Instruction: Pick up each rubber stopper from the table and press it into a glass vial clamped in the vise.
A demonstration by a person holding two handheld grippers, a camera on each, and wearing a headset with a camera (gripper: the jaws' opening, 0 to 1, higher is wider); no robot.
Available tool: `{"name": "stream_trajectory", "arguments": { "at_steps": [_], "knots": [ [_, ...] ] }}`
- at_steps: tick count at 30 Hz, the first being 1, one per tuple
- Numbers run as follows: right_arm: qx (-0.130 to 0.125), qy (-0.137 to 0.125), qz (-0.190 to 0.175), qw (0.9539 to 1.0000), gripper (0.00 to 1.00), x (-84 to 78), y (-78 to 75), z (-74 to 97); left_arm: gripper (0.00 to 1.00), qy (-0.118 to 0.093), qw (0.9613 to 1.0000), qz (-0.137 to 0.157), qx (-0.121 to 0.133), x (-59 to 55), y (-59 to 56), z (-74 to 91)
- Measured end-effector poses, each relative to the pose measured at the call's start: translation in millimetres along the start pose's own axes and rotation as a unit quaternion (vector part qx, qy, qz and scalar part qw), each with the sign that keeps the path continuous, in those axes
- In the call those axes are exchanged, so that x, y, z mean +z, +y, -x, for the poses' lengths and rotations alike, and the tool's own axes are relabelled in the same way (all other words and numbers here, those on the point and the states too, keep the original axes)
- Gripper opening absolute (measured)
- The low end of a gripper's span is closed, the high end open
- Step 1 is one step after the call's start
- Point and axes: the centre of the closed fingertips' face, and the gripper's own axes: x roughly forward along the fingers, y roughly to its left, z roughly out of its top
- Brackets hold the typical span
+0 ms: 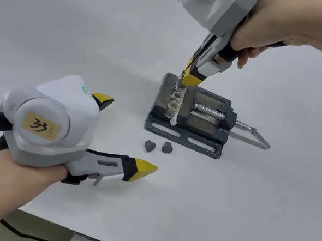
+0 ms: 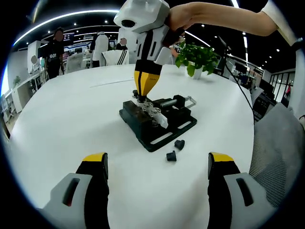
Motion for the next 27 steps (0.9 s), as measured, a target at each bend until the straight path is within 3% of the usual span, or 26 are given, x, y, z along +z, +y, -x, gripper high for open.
{"name": "stream_trajectory", "arguments": {
  "at_steps": [2, 5, 9, 10, 17, 20, 27],
  "knots": [
    [0.000, 0.001, 0.021, 0.9998, 0.00, 0.4, -3.4, 0.2, 0.85, -0.002, 1.0000, -0.001, 0.000, 2.9, -0.2, 0.8],
    [-0.001, -0.004, 0.001, 1.0000, 0.00, -0.3, -3.0, 2.6, 0.85, -0.004, 1.0000, -0.006, 0.001, 7.1, -0.1, 1.3],
    [-0.007, -0.020, 0.012, 0.9997, 0.00, -3.7, 2.1, 7.6, 0.85, -0.009, 0.9999, -0.011, 0.008, 16.5, 5.0, 5.7],
    [-0.006, -0.027, -0.003, 0.9996, 0.00, -1.5, 0.1, 7.4, 0.85, -0.010, 0.9998, -0.011, 0.010, 18.3, 6.4, 6.9],
    [-0.032, 0.007, 0.041, 0.9986, 0.00, 0.7, -2.0, 7.6, 0.84, -0.014, 0.9994, -0.020, 0.024, 33.2, 13.3, 16.2],
    [-0.033, 0.006, 0.047, 0.9983, 0.00, 0.6, -1.5, 8.2, 0.85, -0.015, 0.9991, -0.025, 0.029, 37.0, 13.7, 20.5],
    [-0.029, -0.044, 0.034, 0.9980, 0.00, -0.4, -3.5, 7.5, 0.85, -0.017, 0.9987, -0.032, 0.035, 40.0, 12.9, 27.3]
  ]
}}
